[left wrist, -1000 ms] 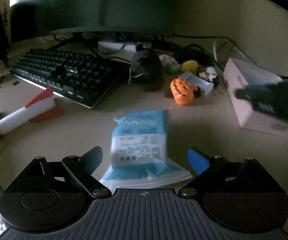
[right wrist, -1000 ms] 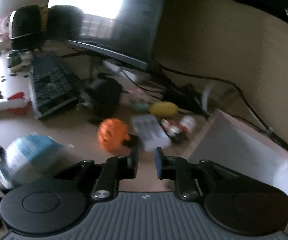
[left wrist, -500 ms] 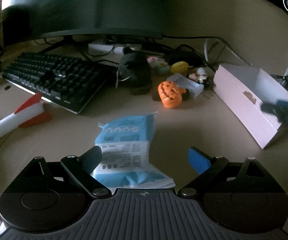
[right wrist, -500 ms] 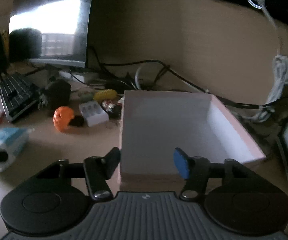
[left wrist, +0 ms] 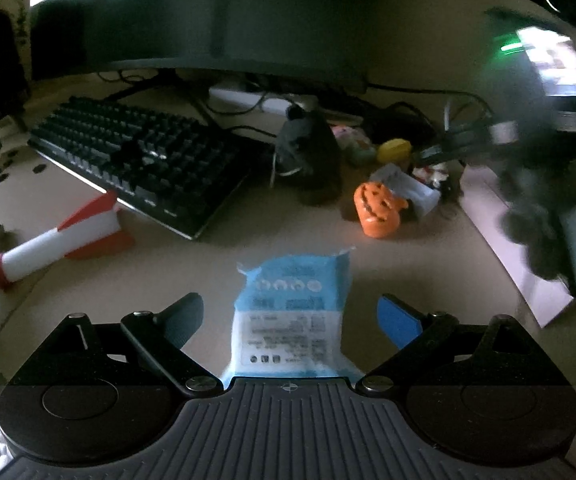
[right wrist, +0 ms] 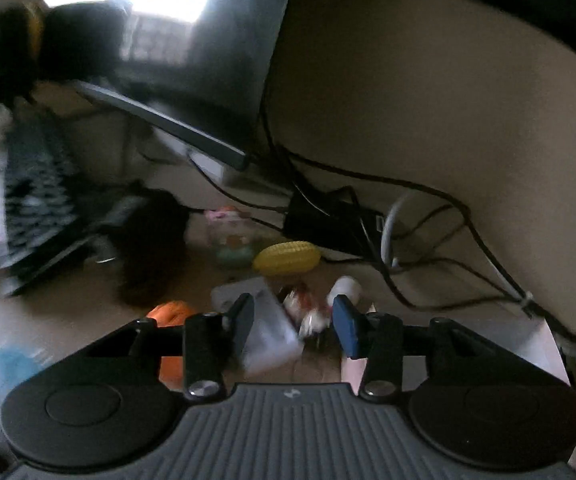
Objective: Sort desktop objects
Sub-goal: 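Reach the right gripper to the red-white figurine and close on it, then lift the figurine with the right gripper while the left gripper approaches the orange pumpkin ball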
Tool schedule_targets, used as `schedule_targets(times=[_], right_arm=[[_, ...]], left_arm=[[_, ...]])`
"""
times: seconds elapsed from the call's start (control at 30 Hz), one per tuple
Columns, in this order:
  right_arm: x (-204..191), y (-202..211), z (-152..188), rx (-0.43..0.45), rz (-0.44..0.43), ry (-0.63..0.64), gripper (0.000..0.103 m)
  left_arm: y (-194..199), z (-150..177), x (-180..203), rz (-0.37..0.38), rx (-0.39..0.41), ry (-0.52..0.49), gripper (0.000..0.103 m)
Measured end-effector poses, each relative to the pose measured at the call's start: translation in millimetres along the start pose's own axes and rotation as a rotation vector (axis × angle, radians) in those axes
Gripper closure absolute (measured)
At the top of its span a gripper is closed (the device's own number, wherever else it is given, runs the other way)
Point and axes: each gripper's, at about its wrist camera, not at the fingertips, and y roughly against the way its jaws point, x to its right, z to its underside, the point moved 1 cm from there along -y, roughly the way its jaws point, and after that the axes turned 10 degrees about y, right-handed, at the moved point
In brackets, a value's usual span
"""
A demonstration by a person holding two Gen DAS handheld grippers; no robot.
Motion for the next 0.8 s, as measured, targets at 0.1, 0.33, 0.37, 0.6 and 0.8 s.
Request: schedule_targets(times=[0.1, 0.33, 0.37, 0.6, 0.8], right_arm=[[-1.5, -38.3, -7.6, -0.109, -0.008, -0.001, 0.058], [-8.2, -31.2, 1.7, -0.084, -0.06, 0.04, 0.08], [-9.8, -31.0, -0.8, -0.075, -0.08, 0.035, 0.086], [-2.4, 41.2, 40.2, 0.008, -0.277, -0.058, 0.103], [15.7, 125.4, 120.2, 0.089, -0.41, -0.114, 0.086]], left_arm=[[2.9, -2.6, -3.4, 0.004, 0.008, 0.014, 0.005], [7.3, -1.2, -0.1, 0.015, 0.007, 0.017, 0.005], [7.6, -0.3, 1.4, 0.016, 0.006, 0.012, 0.005], [7.5, 16.3, 13.7, 0.018, -0.014, -0.023, 0.005], [3.0, 32.0, 18.7, 0.008, -0.034, -0.031, 0.005]])
